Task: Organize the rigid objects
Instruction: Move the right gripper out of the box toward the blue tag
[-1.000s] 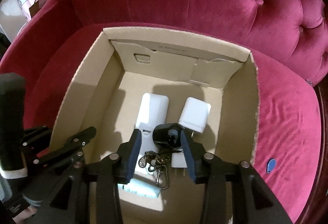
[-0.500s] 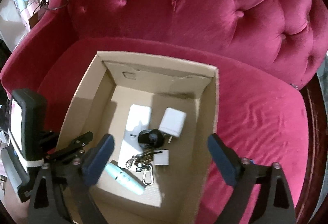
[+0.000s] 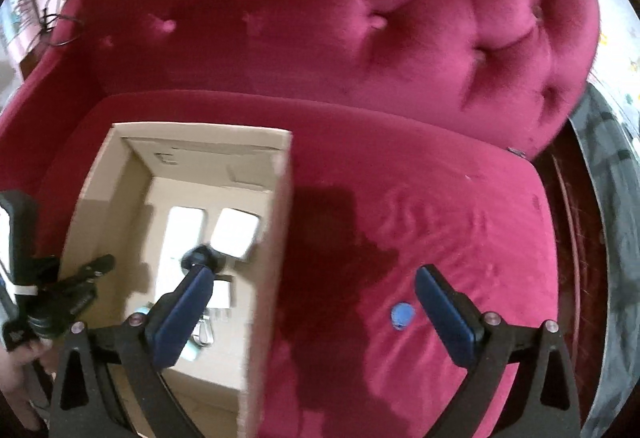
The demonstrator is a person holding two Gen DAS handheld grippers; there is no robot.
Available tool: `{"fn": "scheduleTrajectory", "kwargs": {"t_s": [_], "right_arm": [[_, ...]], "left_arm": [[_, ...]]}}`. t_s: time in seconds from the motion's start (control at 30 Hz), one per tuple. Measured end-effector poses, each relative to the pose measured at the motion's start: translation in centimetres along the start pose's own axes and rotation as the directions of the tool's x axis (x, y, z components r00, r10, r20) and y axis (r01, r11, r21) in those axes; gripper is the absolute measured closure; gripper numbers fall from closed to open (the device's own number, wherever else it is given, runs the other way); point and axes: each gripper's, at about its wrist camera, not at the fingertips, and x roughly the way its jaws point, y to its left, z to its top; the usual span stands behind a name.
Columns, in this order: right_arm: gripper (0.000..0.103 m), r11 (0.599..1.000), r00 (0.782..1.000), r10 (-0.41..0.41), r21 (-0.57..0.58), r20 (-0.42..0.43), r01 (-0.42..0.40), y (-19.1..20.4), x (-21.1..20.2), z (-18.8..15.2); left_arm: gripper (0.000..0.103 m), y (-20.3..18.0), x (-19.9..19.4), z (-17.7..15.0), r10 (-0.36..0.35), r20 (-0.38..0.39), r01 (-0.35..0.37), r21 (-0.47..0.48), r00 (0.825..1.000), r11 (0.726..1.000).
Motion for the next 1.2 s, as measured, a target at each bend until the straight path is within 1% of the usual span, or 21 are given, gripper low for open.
{"fn": "scheduleTrajectory", "kwargs": {"t_s": [0.07,0.23,0.4,0.6,0.7,0.83,1.1,1.2], "right_arm": [[0.000,1.000,1.000,-0.015,0.010,-0.001,0.015,-0.9,0.1,-0.2],[0.000,0.997,0.998,-0.053,0.052,-0.032,0.055,-3.5,1.7,-1.2],[0.000,0.994,0.997,-0.036,0.104,-0.063,0.043,-5.3,3.6,-2.4],[0.000,0.992,0.992,-0.033,0.115,-0.124,0.047,-6.4,6.7,-3.8],[0.000,0.991,0.986,-0.028,0.127,-0.163,0.049,-7.1,8.6,-4.6],[0.000,0.989,0.980,-0.029,0.138,-0.196,0.057,-7.7,10.4,-5.4],[0.000,0.985,0.970,-0.023,0.159,-0.244,0.063,-8.7,13.3,-5.9],[0.001,0.983,0.964,-0.034,0.167,-0.265,0.080,-9.3,14.6,-6.1]], "left_arm": [[0.086,0.0,0.0,0.0,0.000,0.000,0.000,0.000,1.000,1.000],[0.086,0.0,0.0,0.0,0.002,0.000,-0.002,0.001,1.000,1.000],[0.086,0.0,0.0,0.0,0.002,0.000,-0.002,0.002,1.000,1.000],[0.086,-0.1,0.0,0.0,-0.001,0.000,0.001,-0.001,1.000,1.000],[0.086,-0.1,0.0,0.0,0.000,0.000,0.000,0.000,1.000,1.000],[0.086,0.0,0.0,0.0,-0.002,0.000,0.002,-0.002,1.000,1.000],[0.086,0.2,0.0,0.0,-0.004,-0.001,0.004,-0.003,1.000,1.000],[0.086,0.1,0.0,0.0,-0.006,-0.001,0.006,-0.005,1.000,1.000]]}}
